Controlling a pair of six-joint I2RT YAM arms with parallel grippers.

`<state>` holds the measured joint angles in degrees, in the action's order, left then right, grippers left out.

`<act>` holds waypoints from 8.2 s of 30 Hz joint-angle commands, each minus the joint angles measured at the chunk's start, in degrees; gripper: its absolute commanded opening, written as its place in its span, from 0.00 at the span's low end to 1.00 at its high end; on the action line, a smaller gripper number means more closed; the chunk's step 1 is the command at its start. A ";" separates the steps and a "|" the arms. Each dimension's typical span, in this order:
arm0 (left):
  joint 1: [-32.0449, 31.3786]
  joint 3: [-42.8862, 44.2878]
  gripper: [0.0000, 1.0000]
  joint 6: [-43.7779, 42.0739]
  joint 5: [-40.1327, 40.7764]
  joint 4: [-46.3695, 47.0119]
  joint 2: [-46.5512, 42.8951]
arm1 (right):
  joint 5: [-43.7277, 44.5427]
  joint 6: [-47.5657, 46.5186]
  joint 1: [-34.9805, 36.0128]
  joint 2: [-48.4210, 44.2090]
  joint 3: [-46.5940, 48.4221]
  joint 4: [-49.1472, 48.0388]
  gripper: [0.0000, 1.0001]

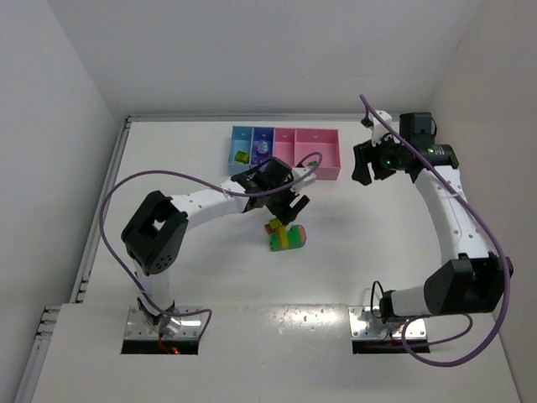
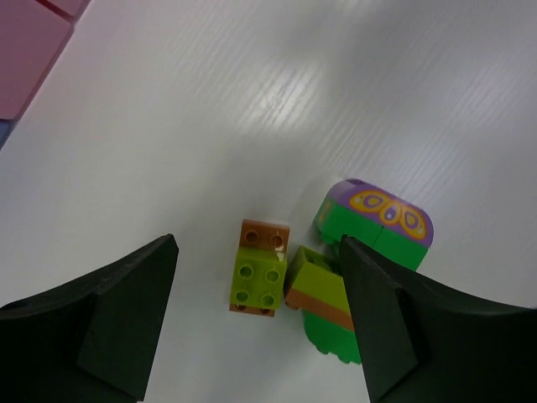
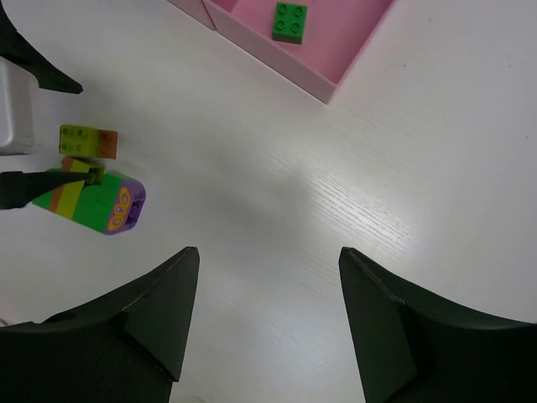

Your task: Sort the legos into containers by color

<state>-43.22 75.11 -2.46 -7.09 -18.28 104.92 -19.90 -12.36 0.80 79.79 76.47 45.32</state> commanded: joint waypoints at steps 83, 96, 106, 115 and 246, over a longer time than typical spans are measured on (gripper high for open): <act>5.08 5.22 0.57 -15.73 -9.96 -11.95 8.98 | -8.31 -2.14 -2.12 5.55 1.76 -3.22 0.70; 8.15 6.89 0.30 -12.85 -19.61 -11.25 7.06 | -9.45 -2.14 -1.50 6.08 1.23 -3.22 0.70; 23.78 2.77 0.18 14.19 -47.98 4.81 0.37 | -34.20 8.73 -2.03 8.80 -0.96 -8.29 0.73; 26.61 -1.64 0.18 35.07 -66.11 25.05 -0.42 | -52.52 48.79 0.95 12.66 -10.81 -49.34 0.73; -3.08 -9.54 0.99 1.40 -0.65 -3.61 -19.42 | 1.69 2.79 7.20 3.47 -5.16 -13.94 0.78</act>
<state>-43.92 65.69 -0.73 -14.13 -24.29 85.38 -22.98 -4.49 8.10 87.35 77.23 27.11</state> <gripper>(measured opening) 0.986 0.781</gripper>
